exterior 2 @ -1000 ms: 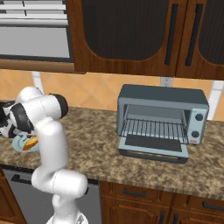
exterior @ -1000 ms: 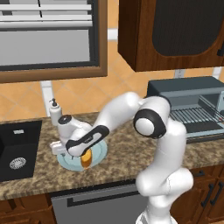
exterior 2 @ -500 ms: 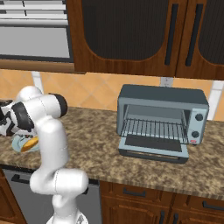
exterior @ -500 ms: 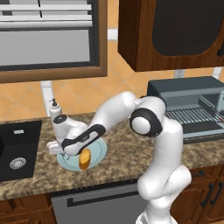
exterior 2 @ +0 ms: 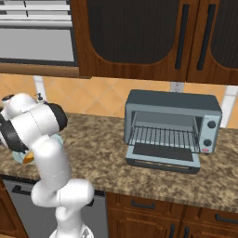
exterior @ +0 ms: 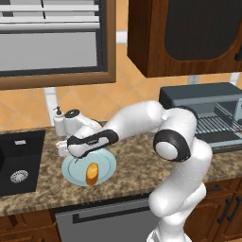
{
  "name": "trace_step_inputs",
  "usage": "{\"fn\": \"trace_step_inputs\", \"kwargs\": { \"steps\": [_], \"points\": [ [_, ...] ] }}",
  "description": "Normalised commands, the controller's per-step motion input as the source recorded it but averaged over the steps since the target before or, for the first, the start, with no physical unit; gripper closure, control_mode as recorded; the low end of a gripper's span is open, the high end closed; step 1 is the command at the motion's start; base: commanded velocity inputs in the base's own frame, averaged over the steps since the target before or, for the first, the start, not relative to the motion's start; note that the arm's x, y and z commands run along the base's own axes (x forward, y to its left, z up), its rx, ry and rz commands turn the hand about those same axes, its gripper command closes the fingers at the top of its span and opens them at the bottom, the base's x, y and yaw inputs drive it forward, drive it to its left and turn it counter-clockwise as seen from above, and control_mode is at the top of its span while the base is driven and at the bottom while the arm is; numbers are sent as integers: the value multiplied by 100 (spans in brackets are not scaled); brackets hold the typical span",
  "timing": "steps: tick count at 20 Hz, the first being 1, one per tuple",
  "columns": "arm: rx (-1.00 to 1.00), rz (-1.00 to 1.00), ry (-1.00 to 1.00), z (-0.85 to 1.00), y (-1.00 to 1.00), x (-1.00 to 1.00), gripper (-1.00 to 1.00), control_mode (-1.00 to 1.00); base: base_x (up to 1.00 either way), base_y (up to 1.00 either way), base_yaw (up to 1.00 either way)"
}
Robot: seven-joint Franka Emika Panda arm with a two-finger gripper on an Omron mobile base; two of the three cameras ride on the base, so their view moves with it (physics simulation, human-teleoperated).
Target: Pick up the kebab skewer and baguette bread, and place them inside the toaster oven. Close the toaster oven door and start by setting the timer.
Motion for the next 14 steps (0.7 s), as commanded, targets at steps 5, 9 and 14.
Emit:
{"fn": "trace_step_inputs", "kwargs": {
  "steps": [5,9,14],
  "points": [
    [14,16,-12,76,-100,-70,100,-100,0,0,0],
    [10,19,-17,46,-100,-83,100,-100,0,0,0],
    [1,8,-4,62,-100,-14,100,-100,0,0,0]
  ]
}}
